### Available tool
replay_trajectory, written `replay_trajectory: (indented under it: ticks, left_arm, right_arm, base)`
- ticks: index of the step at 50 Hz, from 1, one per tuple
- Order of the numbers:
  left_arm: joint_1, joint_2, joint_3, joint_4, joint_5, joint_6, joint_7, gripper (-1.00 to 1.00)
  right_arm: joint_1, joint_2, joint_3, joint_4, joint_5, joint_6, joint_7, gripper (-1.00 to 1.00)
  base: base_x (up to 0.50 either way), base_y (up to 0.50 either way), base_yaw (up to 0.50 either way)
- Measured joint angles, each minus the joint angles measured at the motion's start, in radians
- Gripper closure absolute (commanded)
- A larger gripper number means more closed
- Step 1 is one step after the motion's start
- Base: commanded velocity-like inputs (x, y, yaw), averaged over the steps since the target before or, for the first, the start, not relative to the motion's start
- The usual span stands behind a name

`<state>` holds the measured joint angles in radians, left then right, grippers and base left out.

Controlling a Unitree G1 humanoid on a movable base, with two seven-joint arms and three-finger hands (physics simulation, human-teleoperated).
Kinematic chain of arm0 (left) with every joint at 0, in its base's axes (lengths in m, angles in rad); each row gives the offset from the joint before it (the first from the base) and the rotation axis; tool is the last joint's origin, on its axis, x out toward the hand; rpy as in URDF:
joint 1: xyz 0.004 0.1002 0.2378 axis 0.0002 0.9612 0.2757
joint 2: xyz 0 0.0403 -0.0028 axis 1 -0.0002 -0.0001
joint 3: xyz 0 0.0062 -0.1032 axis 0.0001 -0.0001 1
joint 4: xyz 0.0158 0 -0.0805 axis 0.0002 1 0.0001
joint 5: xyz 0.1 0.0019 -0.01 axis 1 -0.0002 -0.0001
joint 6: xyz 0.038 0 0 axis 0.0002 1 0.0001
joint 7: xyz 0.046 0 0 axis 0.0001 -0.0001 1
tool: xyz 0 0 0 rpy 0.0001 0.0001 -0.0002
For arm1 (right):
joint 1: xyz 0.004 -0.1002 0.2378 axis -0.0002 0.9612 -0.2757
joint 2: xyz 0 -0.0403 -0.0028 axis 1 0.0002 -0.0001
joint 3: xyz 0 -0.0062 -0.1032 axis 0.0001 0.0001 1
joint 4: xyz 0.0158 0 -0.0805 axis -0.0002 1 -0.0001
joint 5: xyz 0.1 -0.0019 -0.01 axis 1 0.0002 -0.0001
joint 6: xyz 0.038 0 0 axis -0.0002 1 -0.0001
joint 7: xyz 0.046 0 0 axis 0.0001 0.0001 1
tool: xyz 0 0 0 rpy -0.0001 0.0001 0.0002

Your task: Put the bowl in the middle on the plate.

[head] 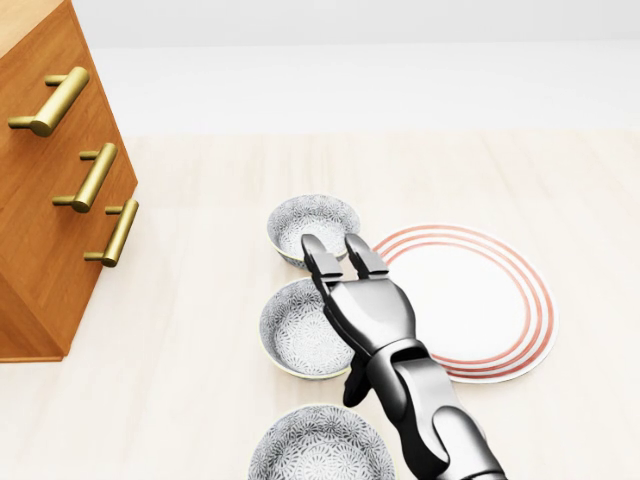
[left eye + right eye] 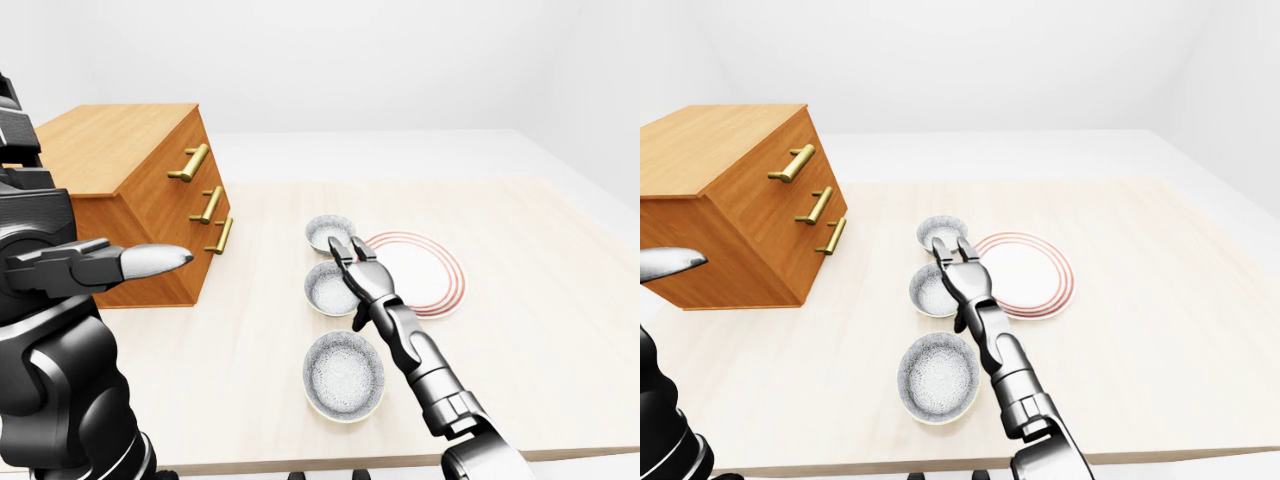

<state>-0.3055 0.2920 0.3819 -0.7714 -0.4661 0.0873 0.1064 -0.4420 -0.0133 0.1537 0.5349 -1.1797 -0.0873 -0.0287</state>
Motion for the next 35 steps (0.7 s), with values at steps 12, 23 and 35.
replay_trajectory:
  ticks: [12, 23, 35]
  left_arm:
    - [0.000, 0.001, 0.002, 0.000, -0.003, 0.000, 0.001, -1.00]
    - [-0.002, 0.003, 0.003, 0.001, -0.007, 0.000, 0.005, -1.00]
    - [-0.004, 0.005, 0.004, 0.003, -0.012, 0.000, 0.009, -1.00]
  right_arm:
    - [-0.017, 0.007, 0.006, 0.040, -0.015, 0.000, -0.026, -1.00]
    - [-0.026, 0.014, 0.012, 0.082, -0.024, 0.000, -0.051, -1.00]
    - [-0.030, 0.022, 0.018, 0.118, -0.030, 0.000, -0.072, -1.00]
  base:
    - [0.00, 0.00, 0.00]
    - [0.00, 0.00, 0.00]
    - [0.00, 0.00, 0.00]
